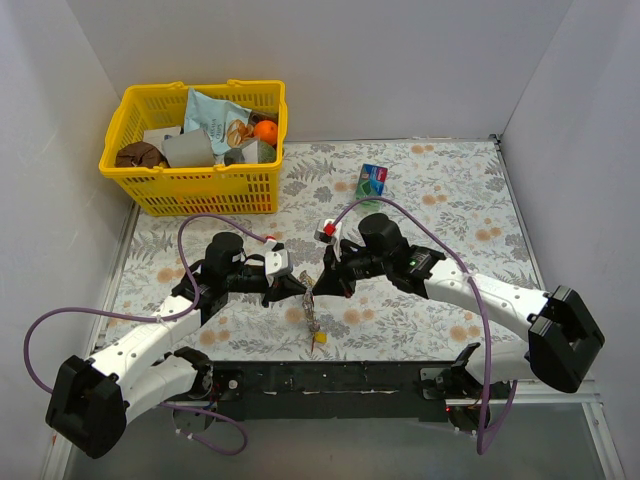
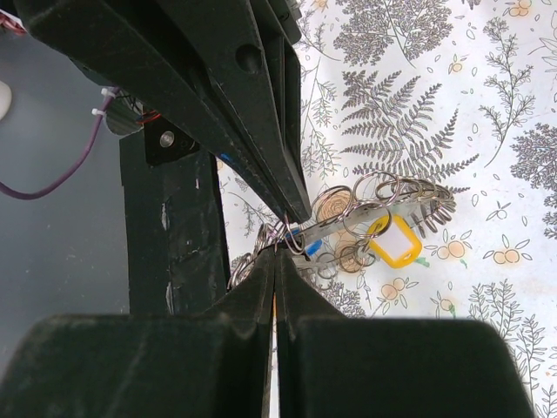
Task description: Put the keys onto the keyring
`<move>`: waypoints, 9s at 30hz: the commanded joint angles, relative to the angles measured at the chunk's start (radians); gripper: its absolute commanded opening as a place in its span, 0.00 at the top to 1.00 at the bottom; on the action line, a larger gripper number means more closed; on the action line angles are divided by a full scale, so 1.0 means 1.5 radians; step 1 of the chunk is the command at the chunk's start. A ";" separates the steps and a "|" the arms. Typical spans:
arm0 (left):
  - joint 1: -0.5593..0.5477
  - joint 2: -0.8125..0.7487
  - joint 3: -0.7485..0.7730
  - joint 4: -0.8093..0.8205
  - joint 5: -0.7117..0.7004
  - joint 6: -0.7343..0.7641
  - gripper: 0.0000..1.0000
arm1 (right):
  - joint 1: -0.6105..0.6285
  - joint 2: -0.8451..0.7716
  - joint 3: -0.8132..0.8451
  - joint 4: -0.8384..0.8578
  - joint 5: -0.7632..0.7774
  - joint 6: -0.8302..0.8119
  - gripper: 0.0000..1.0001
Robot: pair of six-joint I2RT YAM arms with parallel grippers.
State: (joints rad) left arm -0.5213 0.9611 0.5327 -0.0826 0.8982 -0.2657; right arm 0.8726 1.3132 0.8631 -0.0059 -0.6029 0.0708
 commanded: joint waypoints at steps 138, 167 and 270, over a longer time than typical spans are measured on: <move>-0.002 -0.058 0.007 0.005 0.073 0.040 1.00 | 0.021 -0.030 -0.130 0.332 -0.065 -0.097 0.97; -0.022 0.072 0.037 0.162 -0.083 -0.273 0.50 | 0.020 -0.105 -0.137 -0.048 0.143 -0.160 0.99; -0.154 0.250 -0.234 0.899 -0.019 -0.374 1.00 | -0.034 -0.280 -0.324 0.253 -0.044 -0.067 0.64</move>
State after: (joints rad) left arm -0.7483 1.3384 0.1871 1.2137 0.8558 -0.8246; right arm 0.8246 0.8864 0.3920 0.3168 -0.6590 -0.0395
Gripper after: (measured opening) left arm 0.014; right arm 0.359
